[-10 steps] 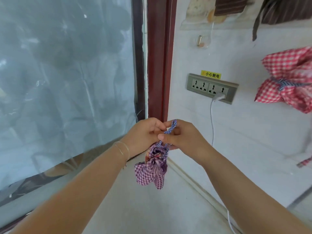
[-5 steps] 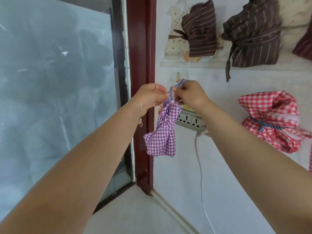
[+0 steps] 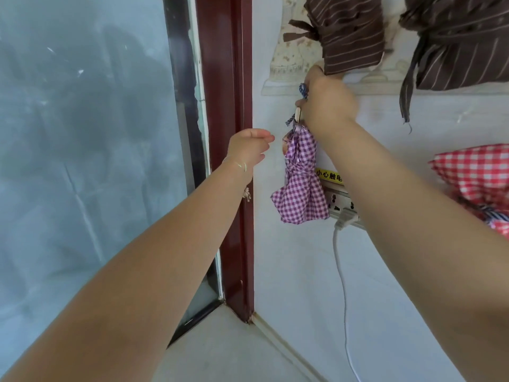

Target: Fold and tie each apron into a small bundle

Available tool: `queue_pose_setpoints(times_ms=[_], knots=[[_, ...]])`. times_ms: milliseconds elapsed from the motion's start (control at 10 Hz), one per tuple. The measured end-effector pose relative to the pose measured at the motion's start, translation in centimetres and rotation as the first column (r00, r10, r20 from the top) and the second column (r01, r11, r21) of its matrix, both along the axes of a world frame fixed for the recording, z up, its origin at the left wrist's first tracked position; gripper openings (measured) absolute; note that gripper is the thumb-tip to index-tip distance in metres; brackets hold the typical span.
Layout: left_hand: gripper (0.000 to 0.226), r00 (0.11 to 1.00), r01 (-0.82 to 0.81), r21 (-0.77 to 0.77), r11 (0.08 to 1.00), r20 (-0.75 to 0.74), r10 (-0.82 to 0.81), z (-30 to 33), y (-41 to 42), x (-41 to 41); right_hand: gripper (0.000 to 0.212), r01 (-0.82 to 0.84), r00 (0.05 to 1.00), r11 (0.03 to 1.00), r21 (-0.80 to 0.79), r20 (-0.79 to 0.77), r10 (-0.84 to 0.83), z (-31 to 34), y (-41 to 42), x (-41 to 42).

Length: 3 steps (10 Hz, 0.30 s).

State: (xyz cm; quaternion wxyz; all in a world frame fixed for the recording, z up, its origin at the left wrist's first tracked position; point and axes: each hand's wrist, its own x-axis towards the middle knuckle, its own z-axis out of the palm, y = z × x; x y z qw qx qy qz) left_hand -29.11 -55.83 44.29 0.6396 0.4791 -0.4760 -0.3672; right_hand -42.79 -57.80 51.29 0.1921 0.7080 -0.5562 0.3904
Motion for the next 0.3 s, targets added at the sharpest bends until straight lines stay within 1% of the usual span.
queue_pose_setpoints(times_ms=[100, 200, 300], knots=[[0.021, 1.0, 0.025, 0.055, 0.998, -0.01, -0.024, -0.7, 1.0, 0.3, 0.042, 0.09, 0.992, 0.996, 0.009, -0.089, -0.089, -0.3, 1.0, 0.0], [0.015, 0.996, 0.055, 0.124, 0.991, 0.06, -0.063, -1.2, 2.0, 0.6, 0.036, 0.094, 0.992, 0.986, 0.134, -0.097, -0.082, -0.3, 1.5, 0.0], [0.017, 0.984, 0.054, 0.172, 0.984, 0.157, -0.082, -1.7, 3.4, 0.6, 0.035, 0.045, 0.999, 0.977, 0.209, -0.019, -0.042, -0.7, 3.2, -0.7]])
